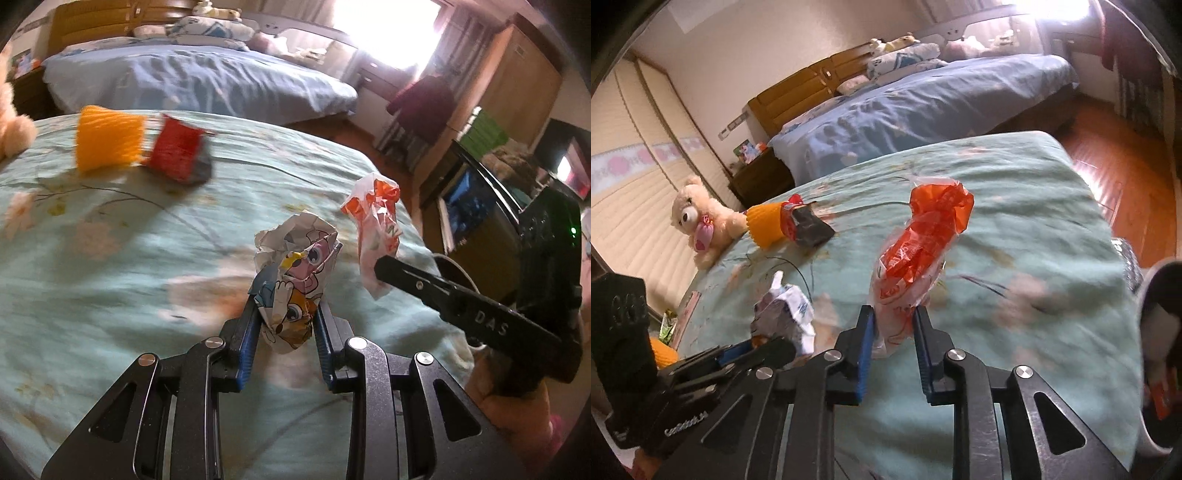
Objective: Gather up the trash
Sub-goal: 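Carry the cartoon wrapper and orange-white bag over the black trash bin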
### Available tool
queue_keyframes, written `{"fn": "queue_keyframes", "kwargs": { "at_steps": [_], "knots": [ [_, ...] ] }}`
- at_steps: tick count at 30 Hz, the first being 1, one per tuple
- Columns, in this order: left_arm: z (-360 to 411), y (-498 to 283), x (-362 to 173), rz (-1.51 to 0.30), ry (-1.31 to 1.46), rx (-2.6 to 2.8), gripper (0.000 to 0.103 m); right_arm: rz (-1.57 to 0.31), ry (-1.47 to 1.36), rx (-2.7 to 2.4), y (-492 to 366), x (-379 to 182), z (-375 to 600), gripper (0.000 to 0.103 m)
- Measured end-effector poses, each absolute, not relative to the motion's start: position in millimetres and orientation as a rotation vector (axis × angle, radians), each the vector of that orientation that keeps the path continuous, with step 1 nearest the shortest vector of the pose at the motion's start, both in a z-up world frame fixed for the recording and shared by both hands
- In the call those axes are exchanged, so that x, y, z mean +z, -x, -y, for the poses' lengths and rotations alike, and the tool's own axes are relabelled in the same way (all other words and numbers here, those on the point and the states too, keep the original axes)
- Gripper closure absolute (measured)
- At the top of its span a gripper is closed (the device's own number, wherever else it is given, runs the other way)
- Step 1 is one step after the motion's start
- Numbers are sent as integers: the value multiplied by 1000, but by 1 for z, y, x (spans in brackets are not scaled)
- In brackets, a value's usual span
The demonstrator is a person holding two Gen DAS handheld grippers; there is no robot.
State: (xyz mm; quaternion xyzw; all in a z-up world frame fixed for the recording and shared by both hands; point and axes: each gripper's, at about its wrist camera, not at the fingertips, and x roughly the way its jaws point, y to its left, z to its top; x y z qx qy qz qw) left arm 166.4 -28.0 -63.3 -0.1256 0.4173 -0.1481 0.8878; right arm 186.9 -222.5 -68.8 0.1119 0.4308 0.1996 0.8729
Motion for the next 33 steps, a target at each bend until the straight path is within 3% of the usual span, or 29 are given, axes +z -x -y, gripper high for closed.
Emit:
{"fn": "queue_keyframes", "kwargs": {
  "at_steps": [33],
  "knots": [
    [185,-136,-46,-888,54,-553,76,-833,-420,201,-98,-59,371,82]
  ]
}}
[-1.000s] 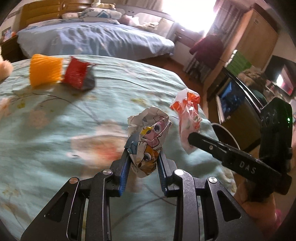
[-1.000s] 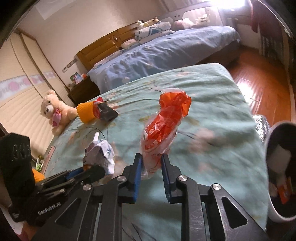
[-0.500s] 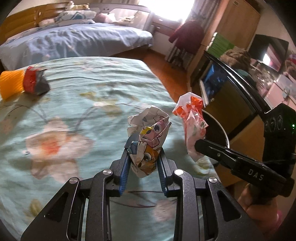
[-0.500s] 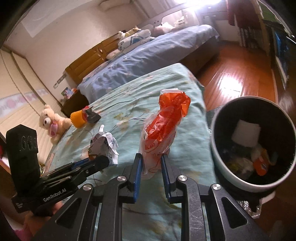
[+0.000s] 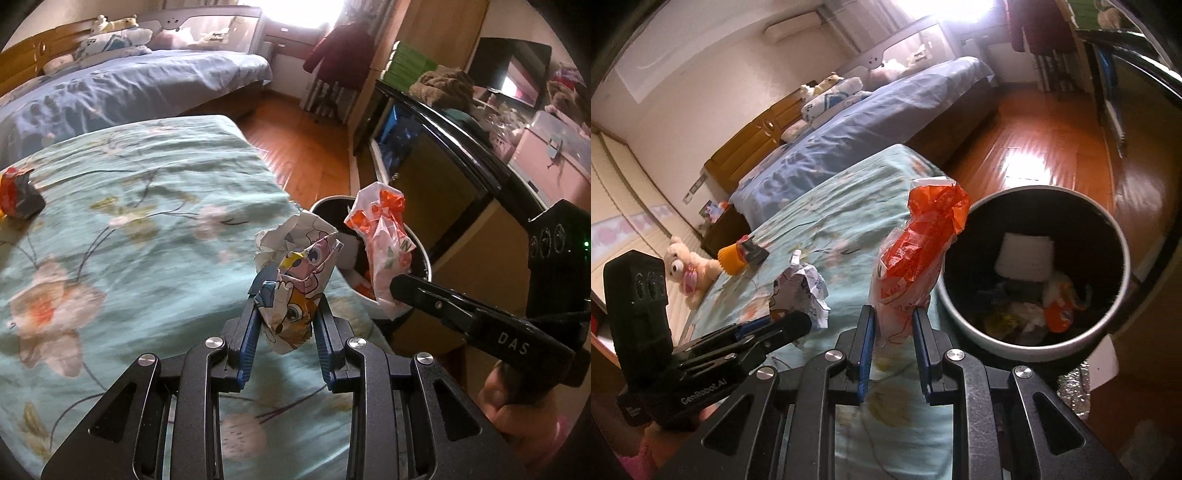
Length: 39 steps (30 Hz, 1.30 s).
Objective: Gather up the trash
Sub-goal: 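Carry the cartoon wrapper and orange-white bag over the black trash bin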
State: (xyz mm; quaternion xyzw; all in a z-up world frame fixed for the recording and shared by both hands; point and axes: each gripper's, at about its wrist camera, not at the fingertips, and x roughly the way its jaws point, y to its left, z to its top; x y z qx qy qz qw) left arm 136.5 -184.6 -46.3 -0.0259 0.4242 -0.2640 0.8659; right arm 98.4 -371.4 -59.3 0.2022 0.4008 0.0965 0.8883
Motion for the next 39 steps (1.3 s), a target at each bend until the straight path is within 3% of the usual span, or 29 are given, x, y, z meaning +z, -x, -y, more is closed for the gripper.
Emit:
{"fn": "queue_keyframes", "kwargs": {
  "at_steps": [39],
  "knots": [
    [263,-140,-47,-908,-49,-627,76,-820,-514,72,-81,-73,450,82]
  ]
}}
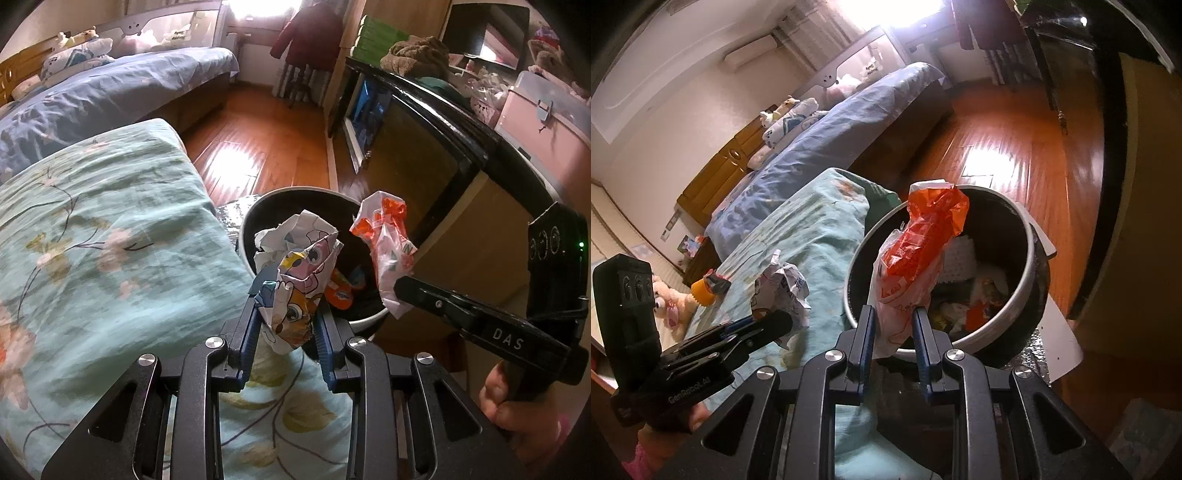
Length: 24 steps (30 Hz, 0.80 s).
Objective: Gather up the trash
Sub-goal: 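Carry the cartoon wrapper and orange-white bag over the black trash bin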
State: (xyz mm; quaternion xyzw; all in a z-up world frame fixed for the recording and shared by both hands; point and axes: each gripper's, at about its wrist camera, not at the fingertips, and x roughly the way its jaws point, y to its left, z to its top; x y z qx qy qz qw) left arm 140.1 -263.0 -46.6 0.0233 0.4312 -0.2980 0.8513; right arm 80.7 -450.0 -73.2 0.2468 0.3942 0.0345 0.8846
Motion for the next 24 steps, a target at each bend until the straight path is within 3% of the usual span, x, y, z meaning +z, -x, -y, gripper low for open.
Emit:
{"fn": "queue_keyframes", "kwargs": {
  "at_steps": [24],
  "knots": [
    [290,-167,-59,-941,-82,-623,76,-843,-513,28,-94,-80,465,82]
  ]
}}
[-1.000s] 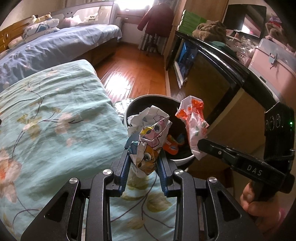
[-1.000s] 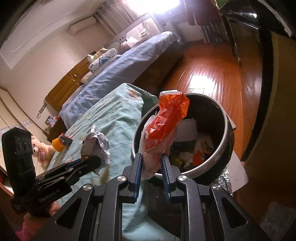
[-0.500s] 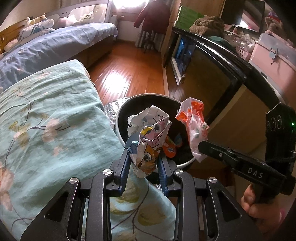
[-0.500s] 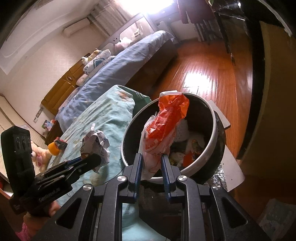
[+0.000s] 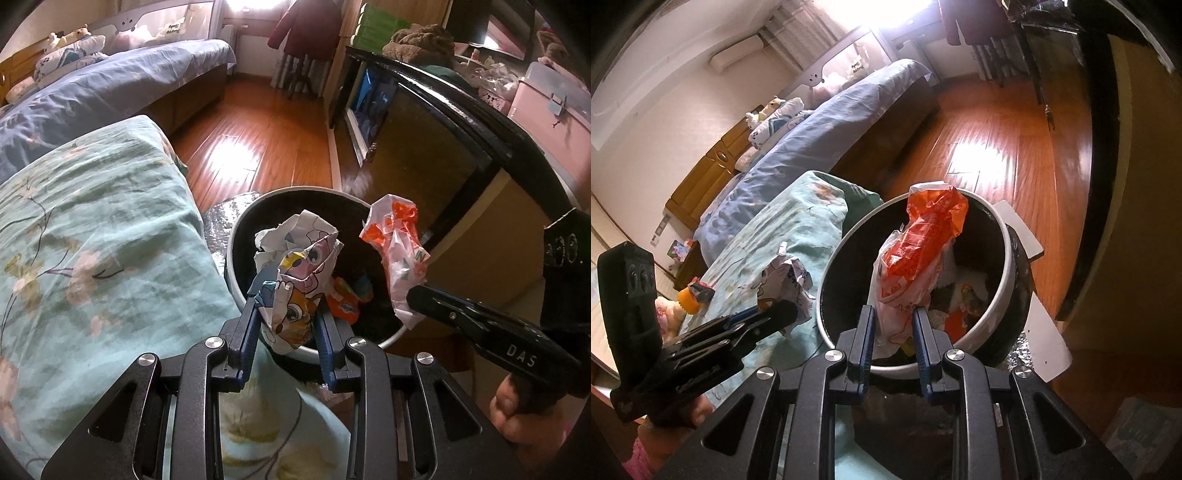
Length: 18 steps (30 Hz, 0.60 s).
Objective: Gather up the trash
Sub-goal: 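Carry the cartoon wrapper and orange-white bag over the black trash bin, then open the left tool to drop the cartoon wrapper while the right tool drops the orange-white bag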
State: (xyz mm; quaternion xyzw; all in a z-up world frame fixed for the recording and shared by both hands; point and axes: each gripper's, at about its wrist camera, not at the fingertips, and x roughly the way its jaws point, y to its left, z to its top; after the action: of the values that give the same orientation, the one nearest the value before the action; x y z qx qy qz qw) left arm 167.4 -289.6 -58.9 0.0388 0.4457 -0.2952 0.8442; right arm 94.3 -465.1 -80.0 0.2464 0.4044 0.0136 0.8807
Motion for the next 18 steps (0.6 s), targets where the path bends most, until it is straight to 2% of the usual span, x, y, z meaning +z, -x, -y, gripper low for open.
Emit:
{"fn": "queue_keyframes", "kwargs": {
  "at_steps": [10,13,18],
  "knots": [
    [295,-175,-60,-951,-68,-617,75,-837,-488,14,-104,-74,468,81],
    [296,-175,-60,-946,-68,-621,71,-843,-485,2,-107,-75,470,78],
    [296,-178,-57,-940,-55,-619,57,-848,-507,-14,-108,-77,476,69]
  ]
}}
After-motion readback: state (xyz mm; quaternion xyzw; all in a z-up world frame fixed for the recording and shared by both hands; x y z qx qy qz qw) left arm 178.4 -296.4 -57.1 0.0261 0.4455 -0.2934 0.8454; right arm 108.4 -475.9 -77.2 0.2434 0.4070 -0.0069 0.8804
